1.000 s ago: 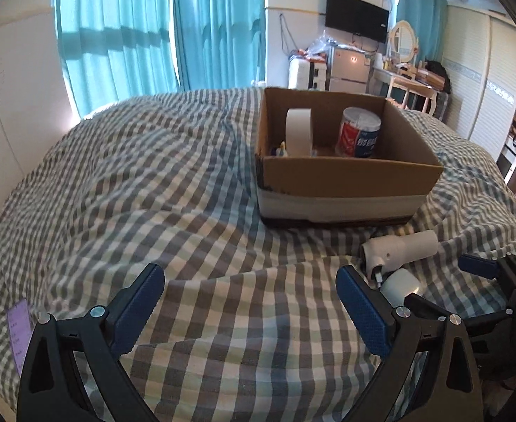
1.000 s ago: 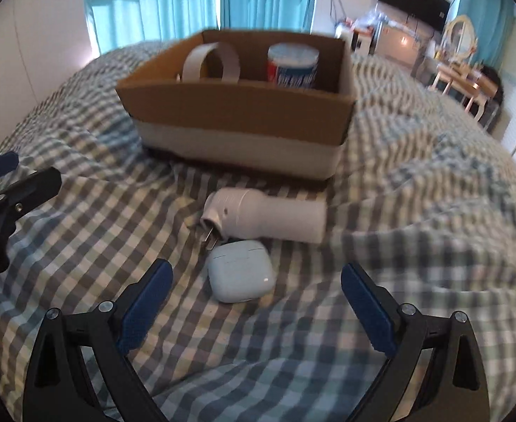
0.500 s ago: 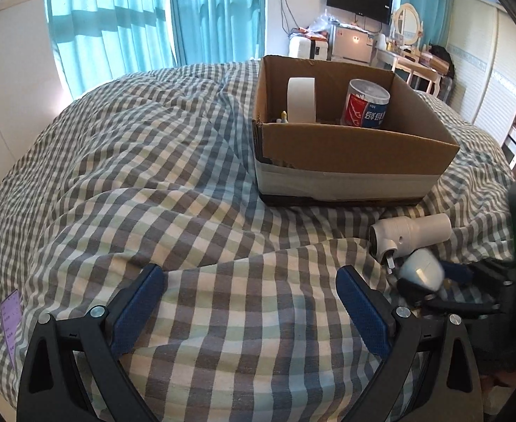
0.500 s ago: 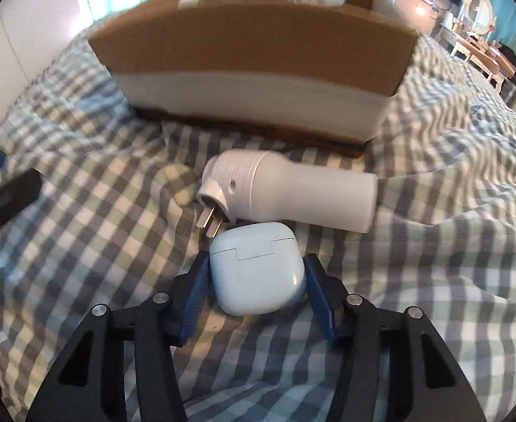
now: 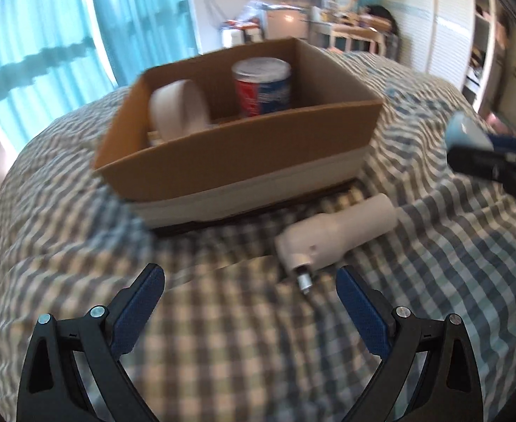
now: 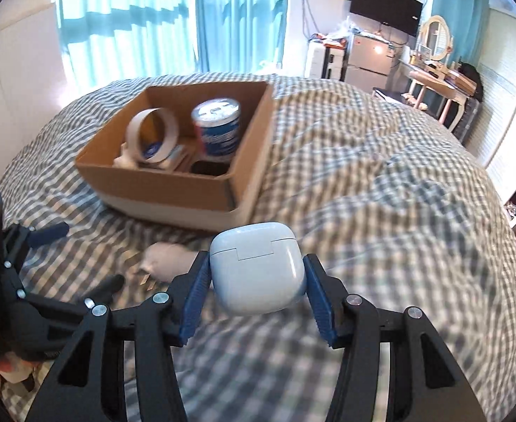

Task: Organize objects
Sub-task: 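Grasp the white cylindrical plug device with the left tool while right holds the case, then lift and carry plug device and earbud case with both tools over the box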

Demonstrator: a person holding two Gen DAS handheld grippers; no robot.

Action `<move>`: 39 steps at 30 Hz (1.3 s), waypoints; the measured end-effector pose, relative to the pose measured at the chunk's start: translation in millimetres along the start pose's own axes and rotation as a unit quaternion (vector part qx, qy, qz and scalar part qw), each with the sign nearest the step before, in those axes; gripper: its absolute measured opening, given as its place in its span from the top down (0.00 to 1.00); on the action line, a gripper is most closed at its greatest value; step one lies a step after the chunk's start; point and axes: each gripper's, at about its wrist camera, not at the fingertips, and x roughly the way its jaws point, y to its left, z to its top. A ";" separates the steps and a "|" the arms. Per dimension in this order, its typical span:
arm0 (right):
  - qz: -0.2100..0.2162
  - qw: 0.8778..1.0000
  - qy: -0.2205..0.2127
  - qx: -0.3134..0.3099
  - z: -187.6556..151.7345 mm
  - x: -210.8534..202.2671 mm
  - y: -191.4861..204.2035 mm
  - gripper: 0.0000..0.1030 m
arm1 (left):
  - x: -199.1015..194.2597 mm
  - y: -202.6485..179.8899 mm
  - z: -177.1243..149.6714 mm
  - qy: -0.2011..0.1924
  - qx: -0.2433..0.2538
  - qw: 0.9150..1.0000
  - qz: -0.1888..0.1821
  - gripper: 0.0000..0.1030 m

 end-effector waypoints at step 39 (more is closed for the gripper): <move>0.025 0.999 0.024 0.025 -27.0 3.2 2.0 0.49 | -17.0 9.2 19.9 0.026 0.016 0.998 -0.064 0.45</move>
